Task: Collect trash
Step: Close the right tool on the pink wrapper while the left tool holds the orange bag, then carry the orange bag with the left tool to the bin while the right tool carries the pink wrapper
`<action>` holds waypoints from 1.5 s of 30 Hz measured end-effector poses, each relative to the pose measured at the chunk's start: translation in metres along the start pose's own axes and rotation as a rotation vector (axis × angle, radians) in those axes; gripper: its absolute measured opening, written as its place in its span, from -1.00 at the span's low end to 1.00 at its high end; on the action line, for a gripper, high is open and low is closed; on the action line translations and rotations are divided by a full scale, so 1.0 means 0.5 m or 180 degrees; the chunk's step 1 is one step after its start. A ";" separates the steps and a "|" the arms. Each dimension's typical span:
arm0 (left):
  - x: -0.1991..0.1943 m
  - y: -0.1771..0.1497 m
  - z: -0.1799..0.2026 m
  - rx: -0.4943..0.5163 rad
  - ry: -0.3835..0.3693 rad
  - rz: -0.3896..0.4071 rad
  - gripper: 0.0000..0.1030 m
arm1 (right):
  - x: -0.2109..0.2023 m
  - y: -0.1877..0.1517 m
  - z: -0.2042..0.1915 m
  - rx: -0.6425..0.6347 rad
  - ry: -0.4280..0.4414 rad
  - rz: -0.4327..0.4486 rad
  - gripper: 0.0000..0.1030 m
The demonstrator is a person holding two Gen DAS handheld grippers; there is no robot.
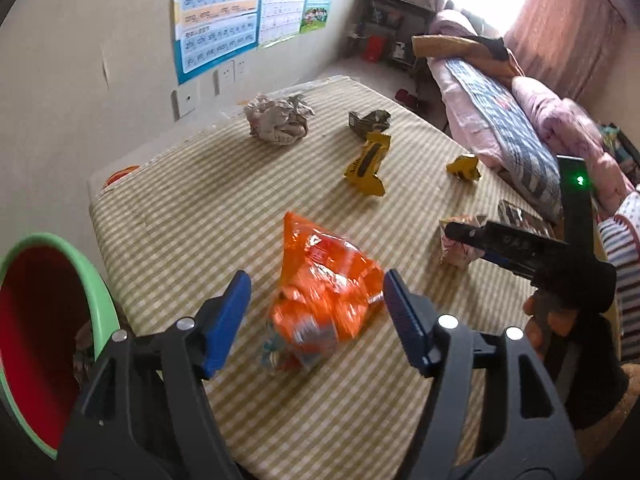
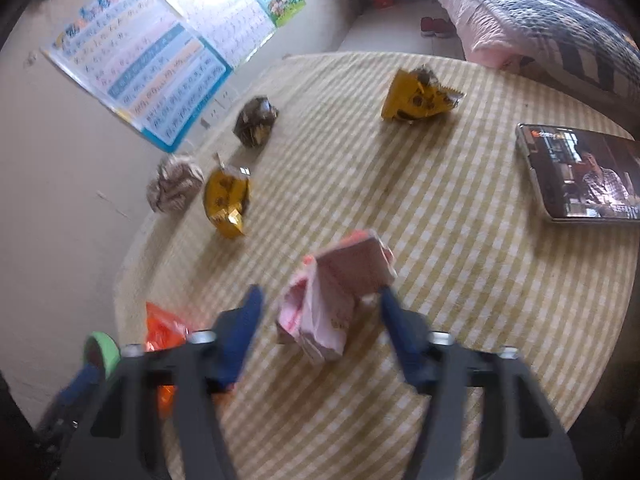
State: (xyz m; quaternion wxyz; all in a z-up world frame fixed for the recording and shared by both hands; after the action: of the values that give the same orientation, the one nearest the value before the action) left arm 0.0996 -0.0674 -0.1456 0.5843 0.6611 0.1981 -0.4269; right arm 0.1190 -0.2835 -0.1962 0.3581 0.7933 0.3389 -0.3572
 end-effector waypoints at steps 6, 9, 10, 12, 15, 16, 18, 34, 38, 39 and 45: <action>0.040 0.009 0.007 0.0110 -0.0037 -0.0123 0.31 | -0.023 -0.015 0.004 -0.0113 0.0027 0.0116 -0.28; 0.074 0.010 0.014 0.0176 -0.0040 -0.0304 0.35 | -0.028 -0.022 0.011 -0.0106 0.0035 0.0122 -0.28; 0.083 0.007 0.014 0.0183 -0.0028 -0.0366 0.35 | -0.028 -0.024 0.013 -0.0093 0.0039 0.0110 -0.28; 0.106 -0.004 0.016 0.0186 -0.0015 -0.0503 0.35 | -0.029 -0.028 0.017 -0.0073 0.0050 0.0095 -0.28; 0.124 -0.016 0.020 0.0160 -0.0035 -0.0577 0.35 | -0.034 -0.031 0.017 -0.0094 0.0058 0.0107 -0.28; 0.125 -0.019 0.020 0.0148 -0.0026 -0.0566 0.35 | -0.035 -0.028 0.015 -0.0103 0.0060 0.0116 -0.28; 0.123 -0.018 0.019 0.0094 -0.0034 -0.0534 0.30 | -0.041 -0.027 0.011 -0.0140 0.0060 0.0150 -0.28; 0.063 -0.031 0.008 -0.0119 -0.0041 -0.0347 0.14 | -0.065 -0.045 -0.028 -0.0463 0.0037 0.0230 -0.29; 0.053 -0.034 0.001 -0.0158 -0.0030 -0.0327 0.15 | -0.057 -0.046 -0.026 -0.0448 -0.0001 0.0213 -0.26; 0.052 -0.034 0.000 -0.0166 -0.0030 -0.0325 0.14 | -0.057 -0.045 -0.024 -0.0424 -0.0010 0.0218 -0.26; 0.057 -0.043 -0.008 -0.0216 -0.0022 -0.0374 0.15 | -0.044 -0.038 -0.005 -0.0257 -0.0019 0.0154 0.02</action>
State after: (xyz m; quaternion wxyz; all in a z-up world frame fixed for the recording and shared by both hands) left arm 0.1006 -0.0652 -0.1813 0.5810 0.6267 0.2489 -0.4557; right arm 0.0935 -0.2776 -0.1834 0.3993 0.7851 0.3327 -0.3368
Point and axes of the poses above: each gripper's, at about its wrist camera, not at the fingertips, and x roughly the way its jaws point, z to its right, y to its top, the point moved 4 cm from there along x, roughly the way its jaws point, and after that the axes turned 9 degrees about x, right-handed, at the moved point
